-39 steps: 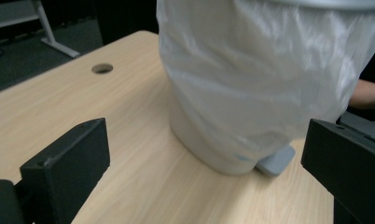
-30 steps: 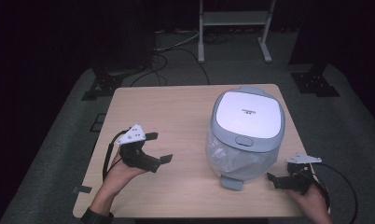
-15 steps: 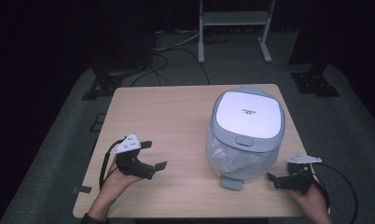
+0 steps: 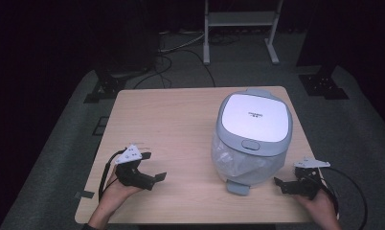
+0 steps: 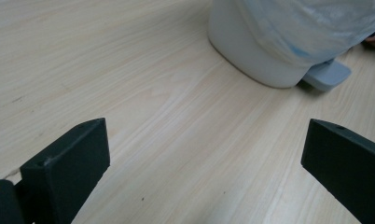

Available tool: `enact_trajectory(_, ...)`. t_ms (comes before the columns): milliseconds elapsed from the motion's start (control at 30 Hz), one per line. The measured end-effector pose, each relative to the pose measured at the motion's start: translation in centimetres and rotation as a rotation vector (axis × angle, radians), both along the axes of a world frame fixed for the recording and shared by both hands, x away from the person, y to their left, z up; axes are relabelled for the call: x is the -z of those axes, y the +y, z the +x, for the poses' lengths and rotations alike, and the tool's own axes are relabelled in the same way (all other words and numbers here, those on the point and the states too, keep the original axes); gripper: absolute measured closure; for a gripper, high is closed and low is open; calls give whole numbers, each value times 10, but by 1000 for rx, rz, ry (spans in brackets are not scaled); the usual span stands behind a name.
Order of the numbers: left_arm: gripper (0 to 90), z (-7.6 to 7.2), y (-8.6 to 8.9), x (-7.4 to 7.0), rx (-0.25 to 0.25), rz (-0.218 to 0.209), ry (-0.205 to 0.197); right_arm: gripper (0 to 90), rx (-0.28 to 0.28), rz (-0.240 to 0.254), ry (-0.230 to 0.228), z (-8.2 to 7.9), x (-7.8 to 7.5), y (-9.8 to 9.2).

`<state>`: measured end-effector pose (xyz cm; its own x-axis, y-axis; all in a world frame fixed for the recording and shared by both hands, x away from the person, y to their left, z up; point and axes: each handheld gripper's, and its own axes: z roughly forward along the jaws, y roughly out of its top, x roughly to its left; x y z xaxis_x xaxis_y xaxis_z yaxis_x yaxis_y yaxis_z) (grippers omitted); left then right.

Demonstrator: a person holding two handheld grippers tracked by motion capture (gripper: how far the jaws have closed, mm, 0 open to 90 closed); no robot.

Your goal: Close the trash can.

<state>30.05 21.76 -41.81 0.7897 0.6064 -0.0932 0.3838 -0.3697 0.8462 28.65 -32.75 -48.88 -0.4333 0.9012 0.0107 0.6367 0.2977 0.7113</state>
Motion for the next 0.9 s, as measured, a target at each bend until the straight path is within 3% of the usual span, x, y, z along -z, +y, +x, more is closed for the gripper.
enact_trajectory(567, 0, -5, 12, 19, -34, 46, 36, 0, 0, 0, 0, 0, 0, 0)
enact_trajectory(900, 0, -6, 13, 31, -36, 100, 65, 0, -1, -1, -1, 0, 0, 0)
